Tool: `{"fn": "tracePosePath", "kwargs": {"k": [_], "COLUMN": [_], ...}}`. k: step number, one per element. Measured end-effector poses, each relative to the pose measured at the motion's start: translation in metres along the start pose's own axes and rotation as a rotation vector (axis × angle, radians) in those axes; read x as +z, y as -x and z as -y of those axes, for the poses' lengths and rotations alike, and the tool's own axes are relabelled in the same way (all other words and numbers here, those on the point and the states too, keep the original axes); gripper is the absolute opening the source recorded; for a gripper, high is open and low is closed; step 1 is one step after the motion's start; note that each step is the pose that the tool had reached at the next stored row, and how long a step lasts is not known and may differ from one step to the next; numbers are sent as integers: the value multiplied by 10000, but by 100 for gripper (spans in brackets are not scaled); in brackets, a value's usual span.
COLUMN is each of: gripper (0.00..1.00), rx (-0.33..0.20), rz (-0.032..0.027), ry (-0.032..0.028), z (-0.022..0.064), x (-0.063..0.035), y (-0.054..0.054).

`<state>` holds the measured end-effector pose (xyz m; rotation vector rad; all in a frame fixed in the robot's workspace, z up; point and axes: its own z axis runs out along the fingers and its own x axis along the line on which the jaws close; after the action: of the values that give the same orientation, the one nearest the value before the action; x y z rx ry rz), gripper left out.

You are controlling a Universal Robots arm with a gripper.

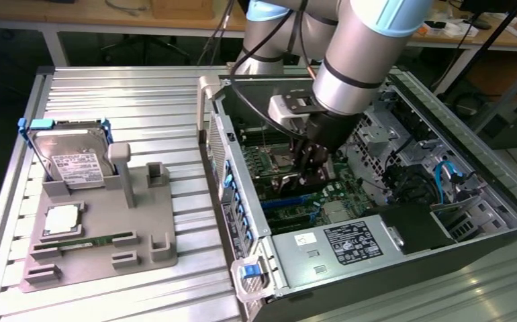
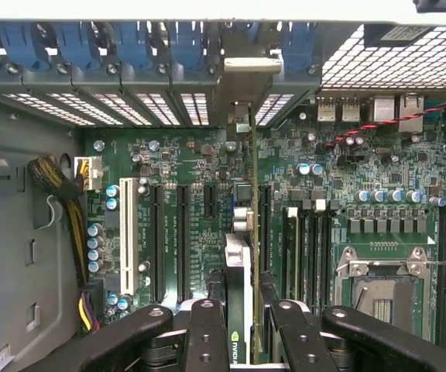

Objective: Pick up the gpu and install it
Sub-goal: 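Insert the gpu into the slot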

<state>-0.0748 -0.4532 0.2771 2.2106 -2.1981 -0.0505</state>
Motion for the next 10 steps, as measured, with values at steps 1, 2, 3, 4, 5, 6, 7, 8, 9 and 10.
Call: {"fn": "tracePosePath", "kwargs": {"k": [1,2,3,4,5,6,7,8,9,10], "gripper": [27,27,27,27,27,27,27,27,27,27], "rx": [-1,-1,-1,-2,-2,-1,0,0,0,0], "rz": [1,1,1,2,1,1,2,1,1,-1], "ry": [-1,0,-1,-1,1,4,4,5,6,6], "z": [-3,-3,-3,-2,-2,-1,-1,0,0,0], "x": [5,12,24,41,60,79,96,107,115,116], "y": [1,1,1,1,1,1,1,0,1,0]}}
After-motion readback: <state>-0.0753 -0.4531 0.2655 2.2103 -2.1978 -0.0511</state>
